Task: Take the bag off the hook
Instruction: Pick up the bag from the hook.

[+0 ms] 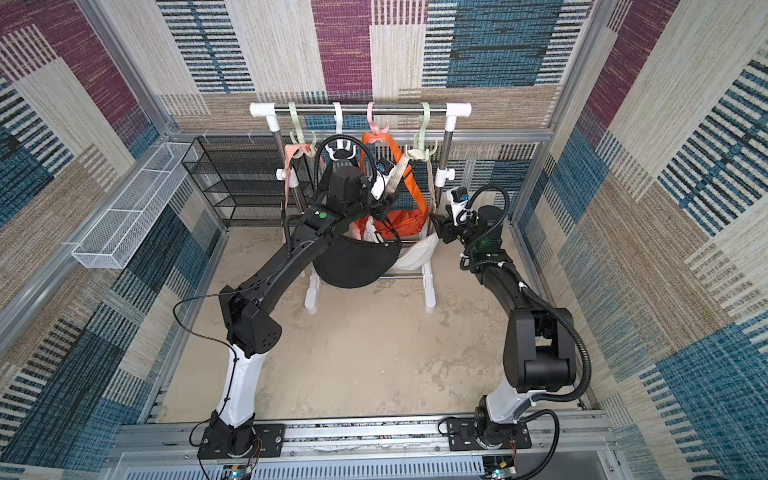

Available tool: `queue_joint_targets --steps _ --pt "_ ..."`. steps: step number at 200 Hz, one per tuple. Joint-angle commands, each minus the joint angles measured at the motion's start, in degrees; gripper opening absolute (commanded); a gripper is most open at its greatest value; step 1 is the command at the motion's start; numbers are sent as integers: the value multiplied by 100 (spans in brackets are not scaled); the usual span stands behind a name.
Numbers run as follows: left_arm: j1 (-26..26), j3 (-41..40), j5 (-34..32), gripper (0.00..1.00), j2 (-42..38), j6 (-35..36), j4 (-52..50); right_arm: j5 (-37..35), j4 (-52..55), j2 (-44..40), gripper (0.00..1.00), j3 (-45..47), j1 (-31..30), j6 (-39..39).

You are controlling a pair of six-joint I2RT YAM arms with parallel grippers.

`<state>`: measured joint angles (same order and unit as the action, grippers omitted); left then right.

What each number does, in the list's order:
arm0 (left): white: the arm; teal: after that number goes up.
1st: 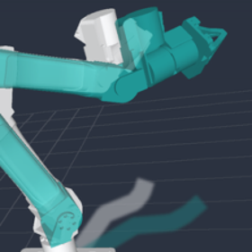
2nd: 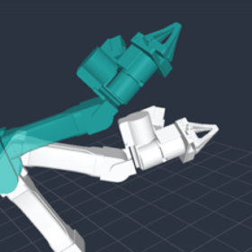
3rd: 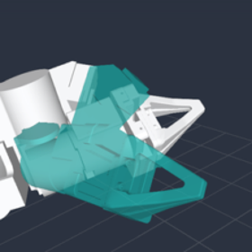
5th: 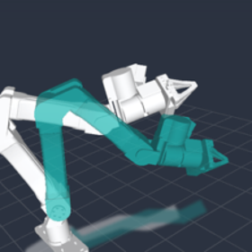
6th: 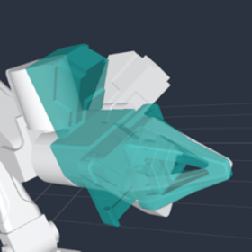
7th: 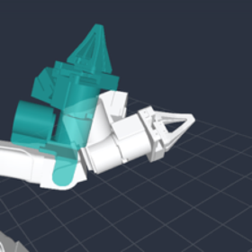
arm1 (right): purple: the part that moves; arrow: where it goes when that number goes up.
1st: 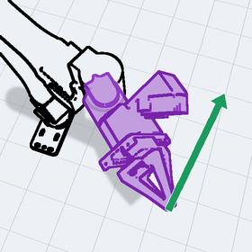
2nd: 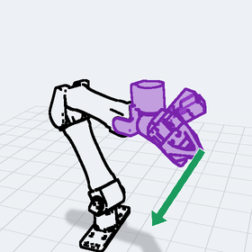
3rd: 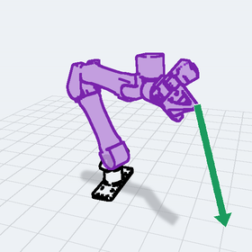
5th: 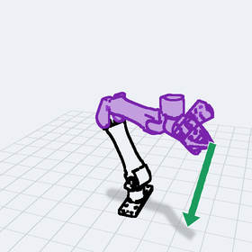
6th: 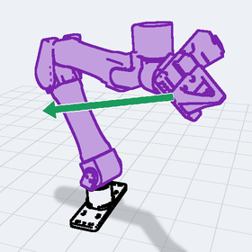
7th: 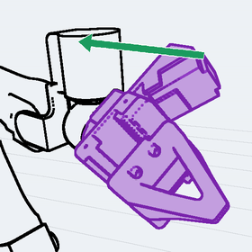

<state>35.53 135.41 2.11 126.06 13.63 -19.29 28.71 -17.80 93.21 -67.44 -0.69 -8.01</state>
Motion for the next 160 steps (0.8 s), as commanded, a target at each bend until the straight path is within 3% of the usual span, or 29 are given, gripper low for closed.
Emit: queue_joint_targets --steps 1,23,65,160 --pt "-3 -67 -87 52 32 43 106 -80 -175 6 60 32 -15 -38" --pt "-3 -214 -185 44 33 43 180 -138 -137 72 57 38 -19 -52" --pt "-14 -477 -218 20 -100 62 371 -166 -138 119 47 51 -28 -53" --pt "-9 -591 -150 0 -301 -16 549 -90 -84 -147 22 82 -37 -66"
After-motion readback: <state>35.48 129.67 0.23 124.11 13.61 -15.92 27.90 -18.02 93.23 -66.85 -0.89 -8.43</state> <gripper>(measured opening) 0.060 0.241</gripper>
